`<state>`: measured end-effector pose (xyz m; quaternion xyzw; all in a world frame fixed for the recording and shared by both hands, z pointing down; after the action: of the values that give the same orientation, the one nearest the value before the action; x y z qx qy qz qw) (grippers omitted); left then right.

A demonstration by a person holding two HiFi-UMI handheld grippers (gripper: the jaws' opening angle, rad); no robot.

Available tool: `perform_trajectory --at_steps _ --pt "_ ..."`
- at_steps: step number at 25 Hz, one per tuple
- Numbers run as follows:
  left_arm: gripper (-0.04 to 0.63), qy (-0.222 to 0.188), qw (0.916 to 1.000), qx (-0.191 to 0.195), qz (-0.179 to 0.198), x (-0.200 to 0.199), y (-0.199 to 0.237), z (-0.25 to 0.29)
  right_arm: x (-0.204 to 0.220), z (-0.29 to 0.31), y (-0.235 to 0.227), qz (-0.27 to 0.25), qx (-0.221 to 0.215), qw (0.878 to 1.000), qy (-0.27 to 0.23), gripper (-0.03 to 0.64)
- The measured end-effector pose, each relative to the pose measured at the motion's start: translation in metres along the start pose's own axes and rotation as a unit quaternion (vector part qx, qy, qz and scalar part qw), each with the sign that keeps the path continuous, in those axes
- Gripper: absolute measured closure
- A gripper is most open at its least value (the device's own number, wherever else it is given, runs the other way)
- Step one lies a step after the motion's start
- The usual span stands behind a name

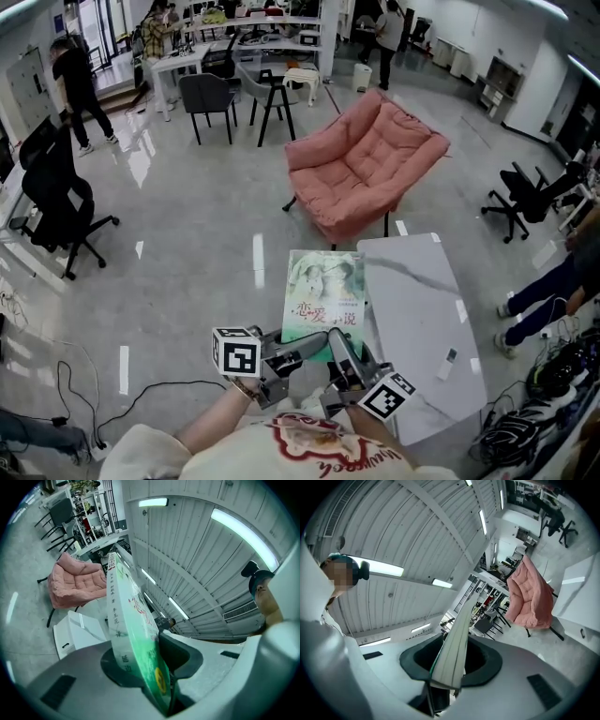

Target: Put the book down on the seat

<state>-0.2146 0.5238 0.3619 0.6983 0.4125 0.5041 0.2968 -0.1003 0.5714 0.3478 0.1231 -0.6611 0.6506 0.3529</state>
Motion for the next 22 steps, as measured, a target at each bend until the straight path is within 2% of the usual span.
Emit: perform_trajectory --at_steps 10,16,22 --pt "0.494 -0.013 0.9999 -0.005 -0.007 -0.033 0.040 0.007 -0.015 0.045 -0.026 0.001 -0.003 1.000 0.009 0.514" --pt "0.494 -0.022 0.9997 -0.012 0.005 -0.082 0.082 0.018 -0.040 0.104 -0.052 -0.002 -0.017 1.000 0.018 0.514" --pt "0.494 -0.034 0.9992 -0.011 0.017 -0.145 0.140 0.056 -0.094 0.173 -0.094 -0.010 -0.028 0.999 0.026 0.514"
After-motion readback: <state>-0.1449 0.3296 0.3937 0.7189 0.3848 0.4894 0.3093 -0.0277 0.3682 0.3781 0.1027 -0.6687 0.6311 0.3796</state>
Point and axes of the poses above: the fingertips, and each gripper's own axes: z forward along the fingers, y to its left, x out of its underside, the point moved 6 cm from there along -z, backward along the fingers, and after that the axes turned 13 degrees about x, right-handed, at the moved point
